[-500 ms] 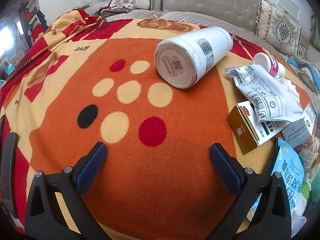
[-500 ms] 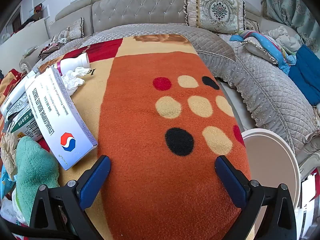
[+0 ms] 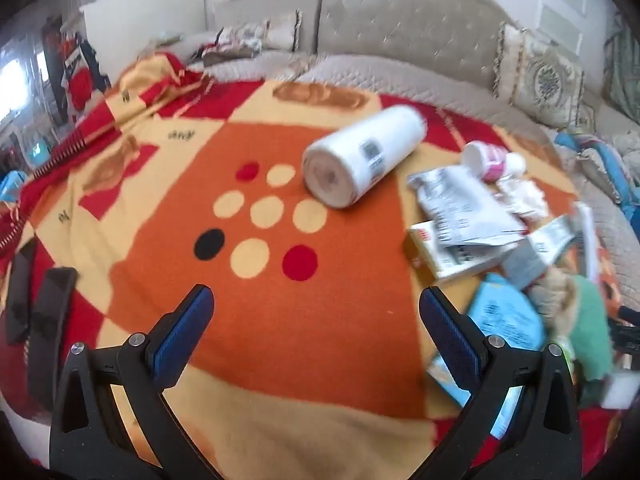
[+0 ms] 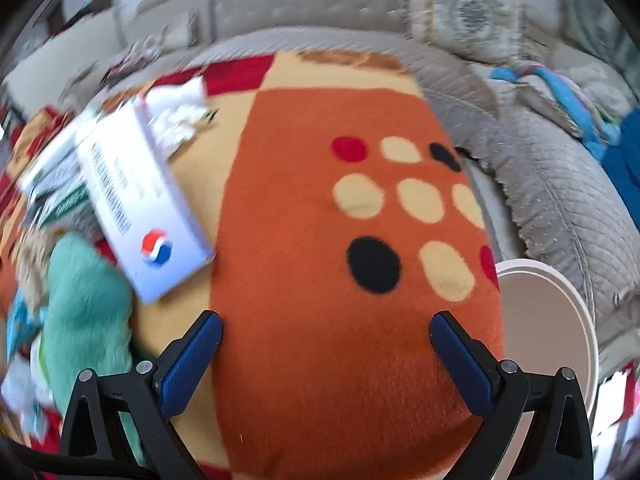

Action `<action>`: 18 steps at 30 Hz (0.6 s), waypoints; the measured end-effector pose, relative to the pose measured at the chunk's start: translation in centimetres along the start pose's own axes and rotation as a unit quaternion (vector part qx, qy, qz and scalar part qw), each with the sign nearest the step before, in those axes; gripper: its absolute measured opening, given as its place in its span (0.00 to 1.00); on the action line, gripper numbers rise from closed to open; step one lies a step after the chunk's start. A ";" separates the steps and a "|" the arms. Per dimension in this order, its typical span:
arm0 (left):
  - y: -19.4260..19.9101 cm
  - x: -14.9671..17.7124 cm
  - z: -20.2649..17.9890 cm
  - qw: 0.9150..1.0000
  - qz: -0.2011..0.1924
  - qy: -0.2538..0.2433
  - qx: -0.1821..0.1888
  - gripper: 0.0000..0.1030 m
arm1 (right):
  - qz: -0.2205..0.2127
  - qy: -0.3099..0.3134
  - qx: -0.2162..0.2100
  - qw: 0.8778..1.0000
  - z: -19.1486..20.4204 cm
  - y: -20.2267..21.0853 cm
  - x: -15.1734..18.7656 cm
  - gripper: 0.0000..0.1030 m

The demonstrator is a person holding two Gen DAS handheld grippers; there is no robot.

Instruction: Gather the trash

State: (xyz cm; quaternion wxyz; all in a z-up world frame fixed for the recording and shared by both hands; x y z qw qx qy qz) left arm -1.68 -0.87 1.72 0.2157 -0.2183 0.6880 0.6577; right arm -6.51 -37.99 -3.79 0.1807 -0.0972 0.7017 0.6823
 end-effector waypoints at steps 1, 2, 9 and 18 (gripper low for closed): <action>0.8 0.1 -0.3 1.000 -0.006 -0.003 0.003 0.99 | -0.001 -0.002 0.001 1.000 -0.2 0.2 0.3 1.00; 1.4 0.4 -0.6 1.000 -0.013 -0.006 0.005 0.99 | -0.008 -0.011 0.010 1.000 -0.7 1.2 1.3 1.00; 4.9 2.0 -3.9 0.998 -0.045 -0.027 0.023 0.99 | -0.071 -0.076 -0.003 0.995 -2.2 6.5 3.6 1.00; 8.7 3.1 -8.0 0.994 -0.080 -0.045 0.057 0.99 | -0.152 -0.081 -0.015 0.985 0.5 13.1 3.7 1.00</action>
Point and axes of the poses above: each gripper's, at about its wrist camera, not at the fingertips, and y roughly against the way its jaws point, z to its left, x to its underside, the point moved 6 cm from there along -y, roughly the way its jaws point, and after that the axes turned 7 degrees about z, right-handed, at the moved point
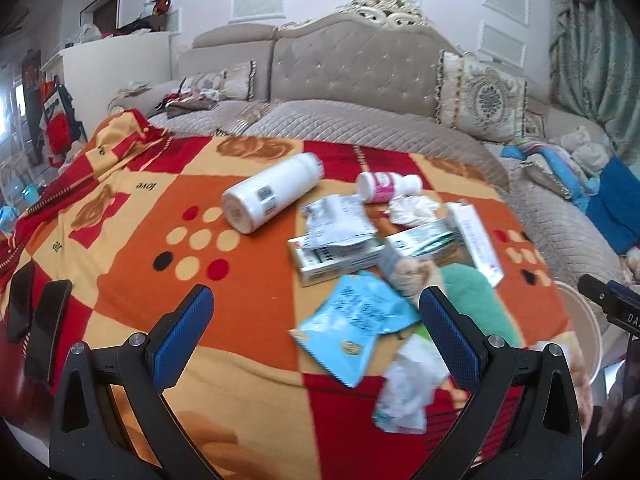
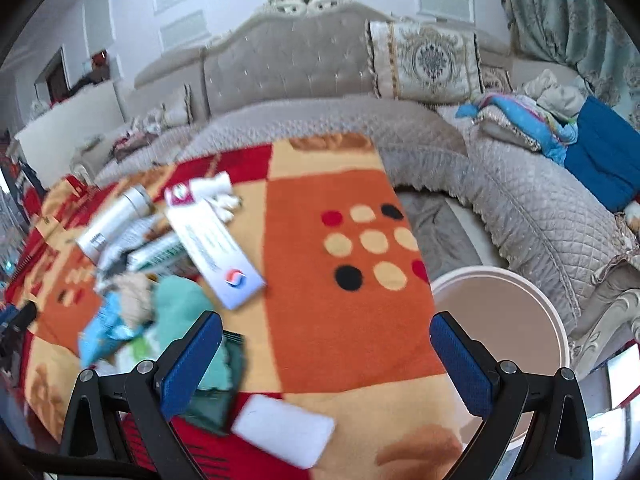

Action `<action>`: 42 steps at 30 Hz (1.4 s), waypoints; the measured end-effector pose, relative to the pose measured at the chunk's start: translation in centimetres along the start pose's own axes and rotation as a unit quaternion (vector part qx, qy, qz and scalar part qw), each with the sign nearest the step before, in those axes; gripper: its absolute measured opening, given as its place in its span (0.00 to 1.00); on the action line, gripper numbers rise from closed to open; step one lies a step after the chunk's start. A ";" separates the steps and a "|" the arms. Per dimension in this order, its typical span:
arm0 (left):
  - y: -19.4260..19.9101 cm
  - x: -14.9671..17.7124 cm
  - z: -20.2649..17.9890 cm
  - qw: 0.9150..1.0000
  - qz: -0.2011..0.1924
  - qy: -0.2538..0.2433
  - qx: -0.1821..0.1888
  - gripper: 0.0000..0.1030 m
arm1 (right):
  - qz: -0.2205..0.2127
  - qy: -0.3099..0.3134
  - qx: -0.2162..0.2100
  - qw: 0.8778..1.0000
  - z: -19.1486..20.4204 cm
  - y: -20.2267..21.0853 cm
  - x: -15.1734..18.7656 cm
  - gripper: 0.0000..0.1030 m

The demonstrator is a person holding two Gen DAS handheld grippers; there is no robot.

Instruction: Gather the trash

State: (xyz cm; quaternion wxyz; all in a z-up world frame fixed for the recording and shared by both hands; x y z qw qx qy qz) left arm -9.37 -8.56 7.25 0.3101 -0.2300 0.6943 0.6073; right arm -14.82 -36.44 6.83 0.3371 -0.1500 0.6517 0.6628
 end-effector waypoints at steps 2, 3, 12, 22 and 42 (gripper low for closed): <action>0.5 0.0 -0.7 1.000 -0.005 0.001 0.007 0.99 | -0.014 0.001 0.000 1.000 0.6 1.1 0.0 1.00; 0.8 -0.1 -1.0 1.000 -0.009 0.001 0.009 0.99 | -0.022 0.006 0.002 1.000 1.0 1.6 0.1 1.00; 2.4 -0.4 -2.5 0.999 -0.031 0.000 0.017 0.99 | -0.088 0.024 0.000 0.996 3.2 5.0 0.3 1.00; 3.2 -0.4 -2.6 0.999 -0.052 0.001 0.015 0.99 | -0.127 0.038 0.004 0.991 4.4 6.8 0.3 1.00; 3.9 -0.4 -2.6 0.998 -0.067 0.000 0.011 0.99 | -0.122 0.041 -0.001 0.992 4.8 7.0 0.8 1.00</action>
Point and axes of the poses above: each gripper's, at about its wrist camera, not at the fingertips, and y roughly against the way its jaws point, z to its left, x to its underside, the point moved 6 cm from there along -y, roughly the way its jaws point, and after that the axes turned 7 degrees about z, right-handed, at the moved point
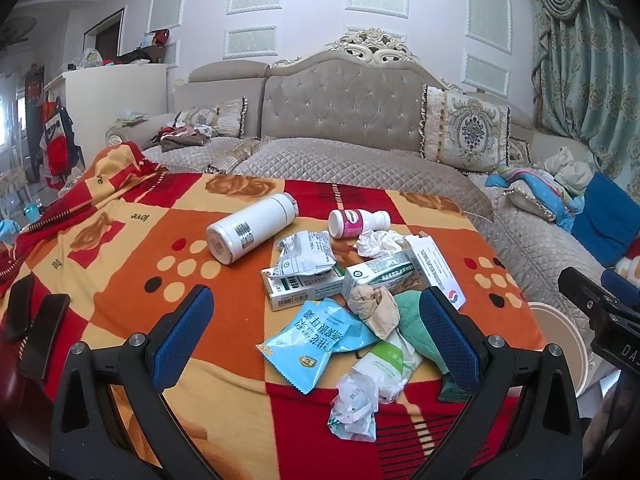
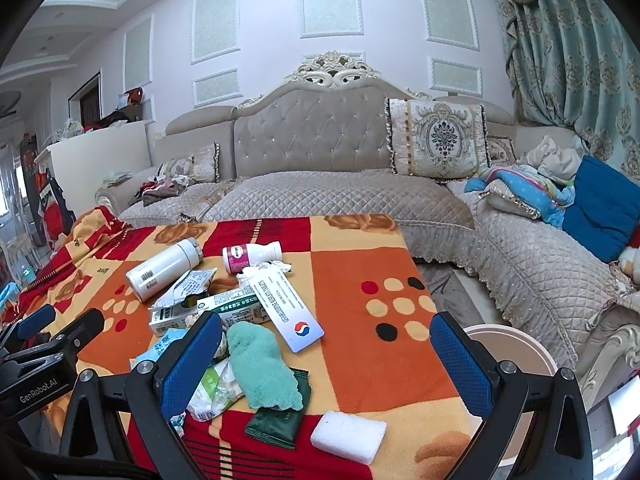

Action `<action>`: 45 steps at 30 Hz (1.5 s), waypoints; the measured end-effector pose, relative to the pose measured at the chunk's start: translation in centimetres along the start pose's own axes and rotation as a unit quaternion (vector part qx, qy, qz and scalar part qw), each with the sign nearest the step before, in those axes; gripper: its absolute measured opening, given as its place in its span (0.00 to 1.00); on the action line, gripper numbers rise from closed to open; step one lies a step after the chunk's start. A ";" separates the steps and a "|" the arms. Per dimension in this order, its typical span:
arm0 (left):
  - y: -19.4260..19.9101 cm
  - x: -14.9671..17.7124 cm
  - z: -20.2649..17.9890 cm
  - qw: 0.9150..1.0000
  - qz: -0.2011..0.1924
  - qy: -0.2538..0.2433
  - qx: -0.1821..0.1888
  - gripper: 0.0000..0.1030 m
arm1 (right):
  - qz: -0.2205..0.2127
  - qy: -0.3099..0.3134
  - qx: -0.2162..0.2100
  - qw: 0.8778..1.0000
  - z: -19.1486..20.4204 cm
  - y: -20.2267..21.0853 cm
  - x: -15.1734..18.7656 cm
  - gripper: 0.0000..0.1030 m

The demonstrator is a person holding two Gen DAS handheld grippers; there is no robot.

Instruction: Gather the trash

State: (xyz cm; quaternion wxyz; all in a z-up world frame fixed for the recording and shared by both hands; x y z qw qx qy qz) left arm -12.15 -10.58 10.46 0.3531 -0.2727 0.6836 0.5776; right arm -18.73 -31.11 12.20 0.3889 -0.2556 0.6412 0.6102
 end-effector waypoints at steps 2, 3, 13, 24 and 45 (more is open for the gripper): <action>0.0 -0.1 0.0 1.000 0.000 0.000 0.000 0.99 | 0.000 0.001 0.000 1.000 0.0 0.0 0.0 1.00; 0.0 -0.1 0.0 1.000 -0.001 0.000 0.000 0.99 | 0.002 0.001 -0.001 1.000 0.0 0.0 0.0 1.00; 0.0 -0.1 0.0 1.000 -0.001 0.000 0.000 0.99 | 0.002 0.004 0.000 1.000 0.1 0.1 0.0 1.00; 0.1 -0.1 -0.1 1.000 -0.001 0.001 0.000 0.99 | 0.002 -0.005 -0.005 1.000 -0.2 0.1 -0.1 1.00; -0.2 0.3 -0.5 1.000 0.001 0.001 0.000 0.99 | 0.005 0.000 -0.004 1.000 -0.2 0.1 0.1 1.00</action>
Point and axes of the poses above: each gripper's, at about its wrist camera, not at the fingertips, and y roughly against the way its jaws point, z to its left, x to its underside, the point moved 6 cm from there along -y, roughly the way its jaws point, and after that the axes turned 7 degrees about z, right-handed, at the moved point
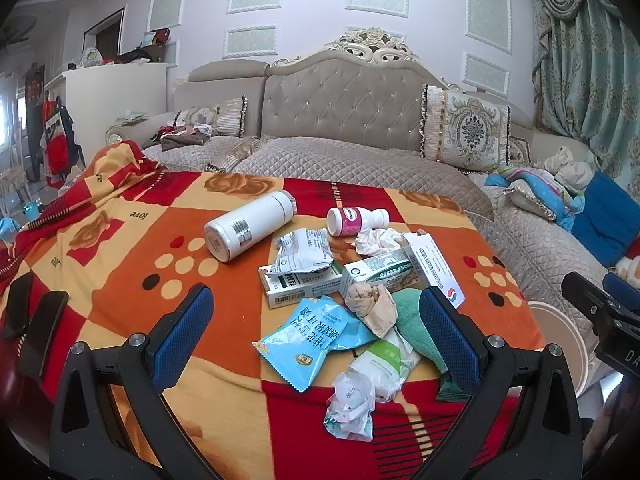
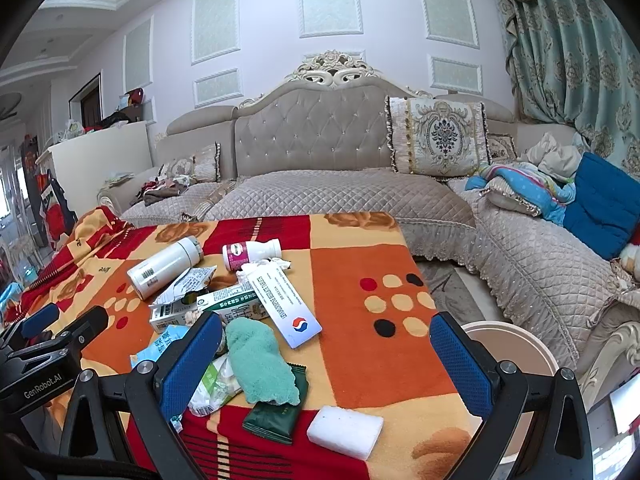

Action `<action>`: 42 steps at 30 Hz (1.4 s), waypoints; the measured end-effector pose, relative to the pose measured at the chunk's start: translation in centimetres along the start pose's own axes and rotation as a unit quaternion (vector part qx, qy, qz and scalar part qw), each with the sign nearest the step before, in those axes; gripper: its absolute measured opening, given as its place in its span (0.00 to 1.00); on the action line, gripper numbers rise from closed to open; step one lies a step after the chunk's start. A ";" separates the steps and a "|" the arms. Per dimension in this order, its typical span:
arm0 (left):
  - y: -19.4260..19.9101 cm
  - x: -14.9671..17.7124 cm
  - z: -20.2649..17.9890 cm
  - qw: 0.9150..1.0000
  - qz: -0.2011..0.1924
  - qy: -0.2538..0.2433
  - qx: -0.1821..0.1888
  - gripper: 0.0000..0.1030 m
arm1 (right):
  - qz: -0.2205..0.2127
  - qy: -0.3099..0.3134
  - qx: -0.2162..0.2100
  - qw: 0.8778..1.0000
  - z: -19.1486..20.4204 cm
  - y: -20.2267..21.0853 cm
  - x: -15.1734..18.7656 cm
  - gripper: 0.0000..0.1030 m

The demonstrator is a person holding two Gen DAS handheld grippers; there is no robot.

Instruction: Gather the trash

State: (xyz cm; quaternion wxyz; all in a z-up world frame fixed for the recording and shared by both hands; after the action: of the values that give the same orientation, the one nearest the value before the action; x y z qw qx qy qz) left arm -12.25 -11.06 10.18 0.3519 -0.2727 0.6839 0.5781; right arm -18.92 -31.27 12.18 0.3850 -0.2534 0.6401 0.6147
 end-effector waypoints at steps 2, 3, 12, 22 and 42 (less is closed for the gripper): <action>-0.1 0.1 0.0 1.000 0.000 0.001 -0.001 0.99 | 0.001 0.000 -0.001 1.000 0.0 -0.1 0.1 1.00; -0.1 0.1 0.0 1.000 0.001 0.001 0.000 0.99 | 0.001 0.000 0.000 1.000 0.0 -0.1 0.2 1.00; -0.1 0.2 -0.1 1.000 0.002 0.001 0.002 0.99 | 0.003 0.003 0.000 1.000 -0.2 0.0 0.4 1.00; -0.4 0.7 -0.3 1.000 0.008 0.003 0.003 0.99 | 0.008 0.005 0.002 1.000 -0.3 0.1 0.7 1.00; -1.1 0.9 0.6 1.000 0.025 0.009 0.001 0.99 | 0.024 0.006 0.003 1.000 -0.3 -1.0 1.3 1.00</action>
State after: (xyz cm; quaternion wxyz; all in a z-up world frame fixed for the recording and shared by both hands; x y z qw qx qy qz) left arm -11.85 -10.60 8.72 0.3310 -0.2602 0.6946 0.5833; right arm -18.95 -31.51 10.53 0.3673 -0.2404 0.6502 0.6202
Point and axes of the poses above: each gripper's, at about its wrist camera, not at the fingertips, and y roughly against the way its jaws point, z to its left, x to its underside, the point moved 6 cm from there along -y, roughly the way its jaws point, and after that the axes turned 7 degrees about z, right-handed, at the moved point
